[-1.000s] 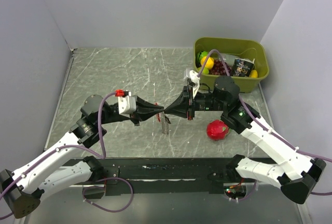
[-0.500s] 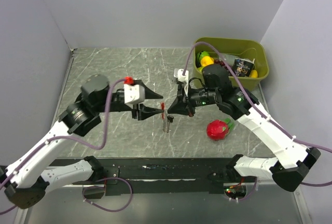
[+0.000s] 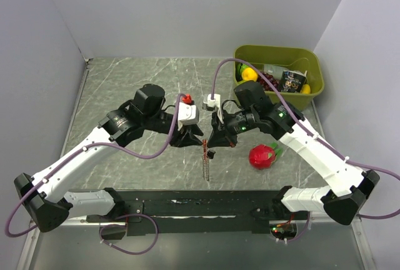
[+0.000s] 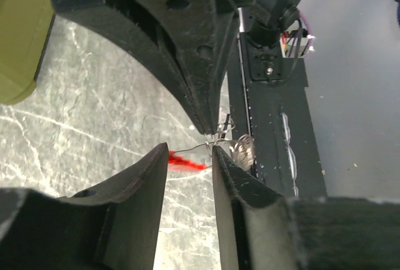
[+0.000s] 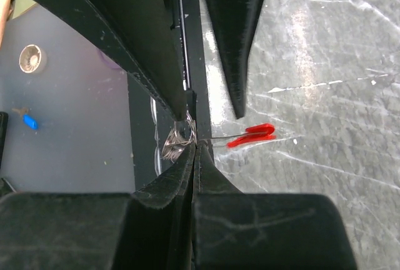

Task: Put the keys on the keyring

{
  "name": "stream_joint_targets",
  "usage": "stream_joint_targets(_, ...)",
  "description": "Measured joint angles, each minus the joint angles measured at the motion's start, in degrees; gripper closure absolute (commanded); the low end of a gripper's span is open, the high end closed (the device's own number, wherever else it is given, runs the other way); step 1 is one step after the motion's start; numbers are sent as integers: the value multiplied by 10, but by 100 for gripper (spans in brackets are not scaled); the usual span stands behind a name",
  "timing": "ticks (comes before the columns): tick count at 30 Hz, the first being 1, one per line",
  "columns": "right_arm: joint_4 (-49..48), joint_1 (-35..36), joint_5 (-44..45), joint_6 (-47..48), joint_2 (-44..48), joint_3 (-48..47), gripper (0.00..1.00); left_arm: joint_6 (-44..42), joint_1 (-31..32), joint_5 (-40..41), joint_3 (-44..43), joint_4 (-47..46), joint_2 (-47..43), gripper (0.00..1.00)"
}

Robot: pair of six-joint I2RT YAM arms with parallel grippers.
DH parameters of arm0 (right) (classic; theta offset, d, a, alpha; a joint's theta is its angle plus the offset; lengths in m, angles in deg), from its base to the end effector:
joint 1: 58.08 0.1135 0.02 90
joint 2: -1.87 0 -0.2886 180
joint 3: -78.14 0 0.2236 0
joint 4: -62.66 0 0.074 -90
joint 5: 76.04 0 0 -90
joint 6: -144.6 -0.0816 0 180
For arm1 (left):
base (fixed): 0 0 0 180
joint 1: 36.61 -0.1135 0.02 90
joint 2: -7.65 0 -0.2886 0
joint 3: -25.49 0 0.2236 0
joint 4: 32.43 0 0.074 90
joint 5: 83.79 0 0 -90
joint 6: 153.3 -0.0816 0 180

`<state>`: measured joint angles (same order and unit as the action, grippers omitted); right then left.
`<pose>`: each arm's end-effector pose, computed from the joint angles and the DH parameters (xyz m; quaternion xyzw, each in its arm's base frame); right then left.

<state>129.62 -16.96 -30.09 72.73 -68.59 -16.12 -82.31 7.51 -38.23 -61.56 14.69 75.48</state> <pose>0.1321 0.1906 0.3850 -0.5501 0.6658 0.4106 0.2925 0.1319 -0.2075 0.3925 0.5814 0.5737 -0.4200 0.3956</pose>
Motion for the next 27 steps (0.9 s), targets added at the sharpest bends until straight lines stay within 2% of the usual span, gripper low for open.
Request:
stream_joint_targets(6,2,0,1,2,0,0,100,3,0,-22,3,-13,0,60)
stream_joint_targets(12,-21,0,1,-8,6,1,100,15,0,-38,25,-35,0,69)
stream_joint_targets(15,-38,0,1,-16,16,6,100,20,0,-40,29,-42,0,76)
stream_joint_targets(18,-46,0,0,-20,21,10,100,24,0,-44,30,-47,0,90)
stream_joint_targets(19,-47,0,0,-21,21,10,100,23,0,-43,30,-47,0,99)
stream_joint_targets(23,-47,0,-1,-22,21,12,100,26,0,-43,30,-47,2,99)
stream_joint_targets(26,-51,0,4,-24,23,16,90,33,-1,-39,38,-59,0,99)
stream_joint_targets(27,-54,0,8,-27,24,19,79,38,-1,-37,45,-69,-2,99)
